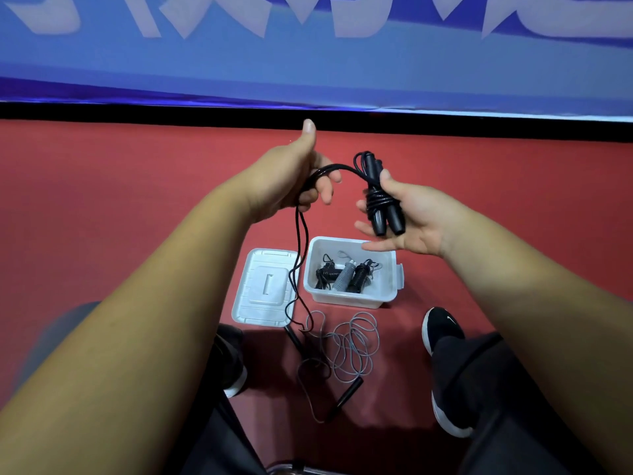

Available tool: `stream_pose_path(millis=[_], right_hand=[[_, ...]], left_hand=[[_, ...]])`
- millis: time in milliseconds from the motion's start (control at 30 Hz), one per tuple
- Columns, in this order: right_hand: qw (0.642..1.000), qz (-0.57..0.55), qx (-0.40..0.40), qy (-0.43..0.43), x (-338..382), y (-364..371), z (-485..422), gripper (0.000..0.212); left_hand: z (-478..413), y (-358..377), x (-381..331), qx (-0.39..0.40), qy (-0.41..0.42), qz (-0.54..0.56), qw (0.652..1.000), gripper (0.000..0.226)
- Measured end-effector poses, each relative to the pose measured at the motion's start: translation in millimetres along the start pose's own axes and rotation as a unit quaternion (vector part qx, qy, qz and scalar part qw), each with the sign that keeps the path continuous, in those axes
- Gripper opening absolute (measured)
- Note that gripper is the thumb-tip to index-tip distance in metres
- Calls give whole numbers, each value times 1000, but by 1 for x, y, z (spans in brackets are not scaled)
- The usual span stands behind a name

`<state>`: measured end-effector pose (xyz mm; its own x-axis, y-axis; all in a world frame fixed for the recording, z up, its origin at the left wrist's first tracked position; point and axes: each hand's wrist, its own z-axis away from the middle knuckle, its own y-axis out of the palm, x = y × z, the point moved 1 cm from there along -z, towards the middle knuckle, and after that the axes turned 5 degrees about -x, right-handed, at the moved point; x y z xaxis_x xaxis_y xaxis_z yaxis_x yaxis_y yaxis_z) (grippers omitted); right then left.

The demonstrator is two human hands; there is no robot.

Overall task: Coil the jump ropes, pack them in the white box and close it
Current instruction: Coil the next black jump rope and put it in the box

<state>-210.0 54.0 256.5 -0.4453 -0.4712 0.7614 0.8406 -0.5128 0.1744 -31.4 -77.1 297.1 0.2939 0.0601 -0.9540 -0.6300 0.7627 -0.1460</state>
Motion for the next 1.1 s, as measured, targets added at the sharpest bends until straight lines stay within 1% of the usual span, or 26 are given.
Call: stream_pose_path(millis=[100, 167, 267, 400, 433, 533, 600, 833, 933, 1000, 1033, 1100], right_hand=[[997, -70, -6, 19, 1, 0, 1, 37], [994, -104, -11, 17, 2, 3, -1, 34], [993, -120, 2, -3, 4, 5, -3, 37], [992, -117, 34, -30, 8, 7, 2, 49], [991, -120, 42, -35, 9, 8, 4, 48], [985, -153, 66, -44, 10, 6, 6, 31], [982, -169, 80, -37, 9, 3, 5, 26], [980, -188, 60, -30, 9, -4, 2, 22], [981, -182, 60, -35, 10, -4, 1, 24], [982, -171, 64, -41, 10, -3, 2, 26], [983, -165, 67, -42, 10, -3, 2, 28], [984, -155, 76, -42, 10, -3, 2, 30]], left_hand=[[-3, -2, 2, 28, -4, -9, 1000, 99], [-4, -3, 3, 40, -6, -20, 999, 104], [-6, -5, 6, 40, -4, -35, 999, 104], [-5, -6, 12, 31, -10, -91, 995, 103], [-4, -7, 12, 27, -9, -104, 994, 102], [0, -5, 10, 10, 2, -148, 989, 98], [1, -6, 9, 8, 4, -164, 986, 96], [-3, 1, 17, 51, -13, -162, 985, 96], [-9, -2, 22, 68, -23, -145, 987, 97], [-13, -3, 27, 78, -39, -114, 990, 95], [-14, -4, 28, 79, -45, -94, 991, 93], [-15, -4, 28, 76, -56, -65, 993, 80]])
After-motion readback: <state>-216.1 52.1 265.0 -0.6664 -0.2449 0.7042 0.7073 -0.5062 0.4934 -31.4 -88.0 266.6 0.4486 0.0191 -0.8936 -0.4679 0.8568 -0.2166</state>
